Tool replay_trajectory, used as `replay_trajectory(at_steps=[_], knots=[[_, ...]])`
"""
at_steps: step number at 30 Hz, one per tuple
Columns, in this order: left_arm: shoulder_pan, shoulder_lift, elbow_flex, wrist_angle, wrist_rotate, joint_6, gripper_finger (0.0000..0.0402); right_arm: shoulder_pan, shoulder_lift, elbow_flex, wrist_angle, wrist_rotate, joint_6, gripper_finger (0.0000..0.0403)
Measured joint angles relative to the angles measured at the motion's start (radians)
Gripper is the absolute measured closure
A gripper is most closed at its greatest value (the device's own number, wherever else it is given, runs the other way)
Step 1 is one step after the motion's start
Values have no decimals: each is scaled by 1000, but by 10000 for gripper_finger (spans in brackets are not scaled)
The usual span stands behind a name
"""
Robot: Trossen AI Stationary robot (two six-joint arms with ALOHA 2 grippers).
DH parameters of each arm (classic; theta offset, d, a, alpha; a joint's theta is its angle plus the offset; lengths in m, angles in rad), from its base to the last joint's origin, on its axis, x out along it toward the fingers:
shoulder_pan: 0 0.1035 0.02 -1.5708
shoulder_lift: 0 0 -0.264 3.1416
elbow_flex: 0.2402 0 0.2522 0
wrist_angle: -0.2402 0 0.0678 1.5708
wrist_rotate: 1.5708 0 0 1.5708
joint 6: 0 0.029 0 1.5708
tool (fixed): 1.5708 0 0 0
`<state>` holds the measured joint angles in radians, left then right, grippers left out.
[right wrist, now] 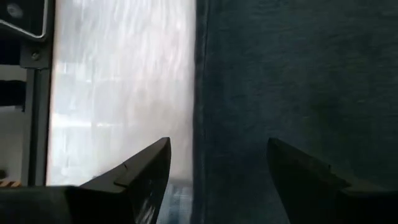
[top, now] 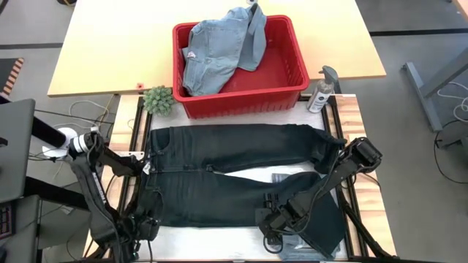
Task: Fold Laundry from Bin
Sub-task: Fold the blue denim pants
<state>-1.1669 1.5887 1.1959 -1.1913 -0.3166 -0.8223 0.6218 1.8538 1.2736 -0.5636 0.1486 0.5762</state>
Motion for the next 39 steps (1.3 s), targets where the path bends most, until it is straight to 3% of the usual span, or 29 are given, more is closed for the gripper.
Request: replay_trajectory(at_steps=[4,9,15,39], knots=[[-17,0,-81,141,26,-4,230,-9,0,0,1,14,20,111],[-19,0,-168,188,-4,-52,230,-24,0,0,3,14,93,111],[-19,0,-234,370,73,-39,230,-23,0,0,3,14,122,111],[-22,66,-269,367,93,-212,230,13,0,0,12,34,96,111]])
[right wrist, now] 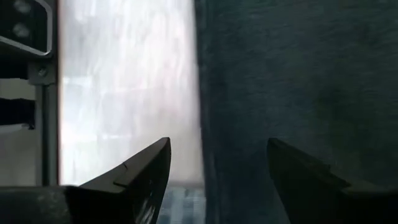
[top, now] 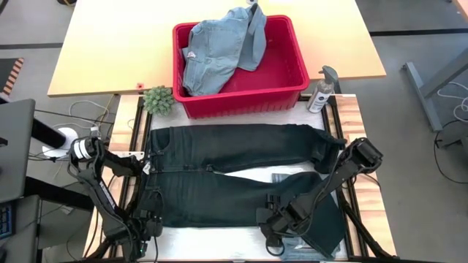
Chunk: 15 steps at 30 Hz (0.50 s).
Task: Fold Laundry from Bin
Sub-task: Fold the blue denim pants
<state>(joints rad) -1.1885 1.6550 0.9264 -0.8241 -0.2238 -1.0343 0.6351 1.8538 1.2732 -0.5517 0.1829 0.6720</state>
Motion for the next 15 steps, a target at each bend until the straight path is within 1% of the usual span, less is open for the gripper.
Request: replay_trajectory(at_steps=[4,8,12,15], knots=[[0,0,0,0,-1,0,230,2,0,0,19,0,-15,111],[0,0,0,0,-10,-9,230,15,27,0,39,5,-52,111],[-1,0,-9,5,-38,-22,230,21,62,-1,43,-4,-22,111],[2,0,-29,4,-34,-41,231,18,80,0,59,-30,-6,111]])
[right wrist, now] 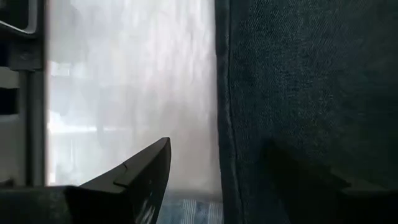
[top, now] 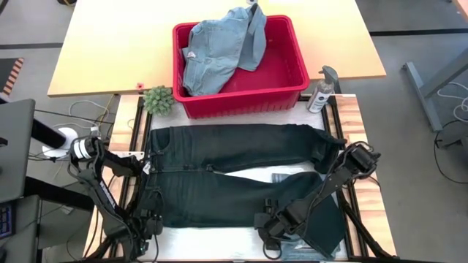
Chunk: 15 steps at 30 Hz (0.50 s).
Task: Fold Laundry from Bin
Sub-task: Fold the blue denim pants
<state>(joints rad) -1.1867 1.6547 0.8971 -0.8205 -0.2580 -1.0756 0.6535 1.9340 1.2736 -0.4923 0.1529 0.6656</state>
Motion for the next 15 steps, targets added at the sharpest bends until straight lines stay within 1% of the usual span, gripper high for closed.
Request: replay_trajectory(at_steps=[3,5,9,13,15], knots=[[2,-5,-19,3,24,-10,241,0,17,-1,10,-25,4,111],[2,-5,-30,6,28,-20,259,2,17,-1,7,-26,29,111],[2,-5,-40,1,25,-38,312,1,16,0,1,-27,65,111],[3,-4,-42,-7,30,-47,380,2,15,0,-10,-29,61,112],[4,-3,-42,-7,38,-56,393,1,15,0,-40,-27,65,117]])
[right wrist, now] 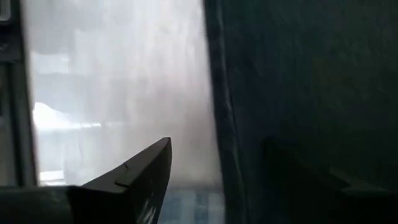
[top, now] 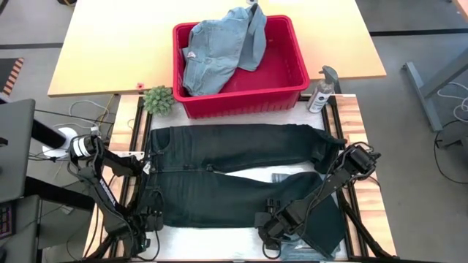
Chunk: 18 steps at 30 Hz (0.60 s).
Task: Fold Laundry from Bin
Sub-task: Fold the blue denim pants
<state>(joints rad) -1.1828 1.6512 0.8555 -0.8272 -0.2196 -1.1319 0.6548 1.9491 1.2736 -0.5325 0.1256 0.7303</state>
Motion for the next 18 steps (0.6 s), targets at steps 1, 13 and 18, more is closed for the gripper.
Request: replay_trajectory(at_steps=[1,13,18], knots=[[0,0,0,0,1,-7,393,0,0,0,-19,0,2,123],[0,2,-1,8,15,-45,400,-15,1,2,-116,-5,30,375],[9,-11,16,-10,25,-93,401,-23,4,29,-130,-26,48,377]])
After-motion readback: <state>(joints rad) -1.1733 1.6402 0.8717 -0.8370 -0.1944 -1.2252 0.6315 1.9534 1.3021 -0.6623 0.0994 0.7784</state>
